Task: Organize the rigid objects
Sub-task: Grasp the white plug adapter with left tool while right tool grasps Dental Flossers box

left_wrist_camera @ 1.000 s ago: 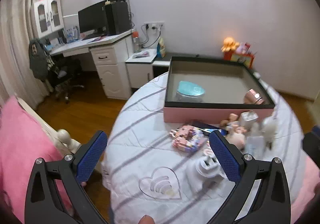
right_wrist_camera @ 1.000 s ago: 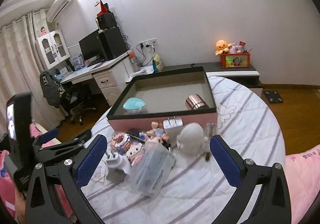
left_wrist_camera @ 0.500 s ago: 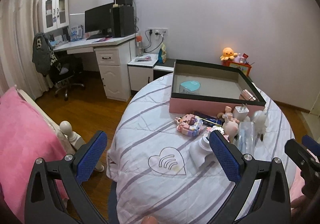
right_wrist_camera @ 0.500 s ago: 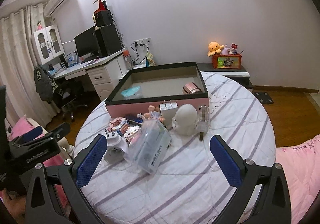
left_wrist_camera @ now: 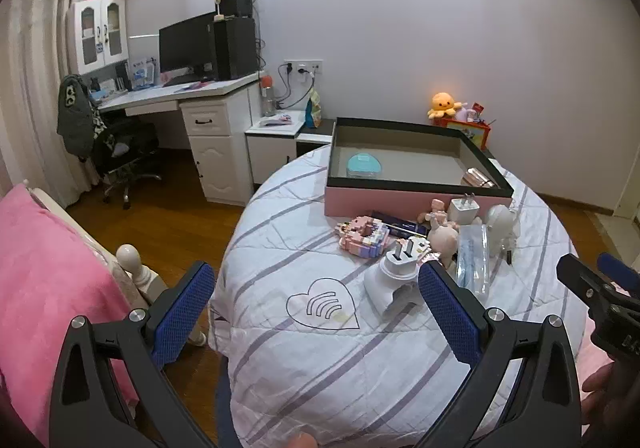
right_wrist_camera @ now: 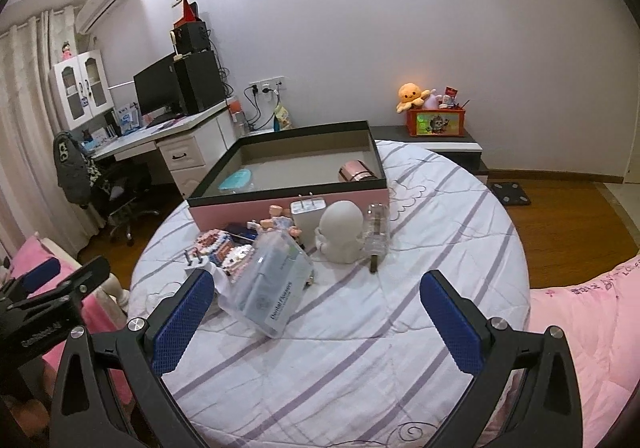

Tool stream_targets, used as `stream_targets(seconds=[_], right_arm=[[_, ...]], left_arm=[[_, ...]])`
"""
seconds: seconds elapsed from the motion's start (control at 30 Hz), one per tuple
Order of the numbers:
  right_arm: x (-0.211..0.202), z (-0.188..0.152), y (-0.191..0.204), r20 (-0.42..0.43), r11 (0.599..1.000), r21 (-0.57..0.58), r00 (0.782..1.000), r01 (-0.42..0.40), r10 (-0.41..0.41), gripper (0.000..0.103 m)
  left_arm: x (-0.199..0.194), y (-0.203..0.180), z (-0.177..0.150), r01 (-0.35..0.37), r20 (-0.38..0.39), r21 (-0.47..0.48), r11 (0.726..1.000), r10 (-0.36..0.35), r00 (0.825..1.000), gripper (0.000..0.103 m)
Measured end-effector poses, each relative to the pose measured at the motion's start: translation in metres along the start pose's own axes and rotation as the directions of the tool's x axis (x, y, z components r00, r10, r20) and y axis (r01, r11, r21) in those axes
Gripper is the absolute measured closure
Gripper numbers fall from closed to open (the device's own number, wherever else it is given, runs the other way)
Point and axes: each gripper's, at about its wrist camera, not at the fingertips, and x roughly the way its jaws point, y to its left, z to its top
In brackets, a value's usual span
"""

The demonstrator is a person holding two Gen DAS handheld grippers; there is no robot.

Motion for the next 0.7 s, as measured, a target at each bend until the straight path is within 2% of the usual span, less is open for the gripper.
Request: stream_targets(seconds=[0.4,0.7], right_arm=[[0.012,-0.006,-0.003,-0.042,1.0,0.0,0.999,-0.005,0.005,0.0],[0.028,-0.013,-0.01,-0.085,1.0,0.026,0.996,-0.006,0.008,0.0]], left_arm=[[0.012,-0.012,-0.012,0.042,-0.031,0.037,0.998,-0.041,0.999,0.0],[0.058,-0.034,-0.025,0.118,-0.096,0.063,0.991,-0.111,0.989,0.0]])
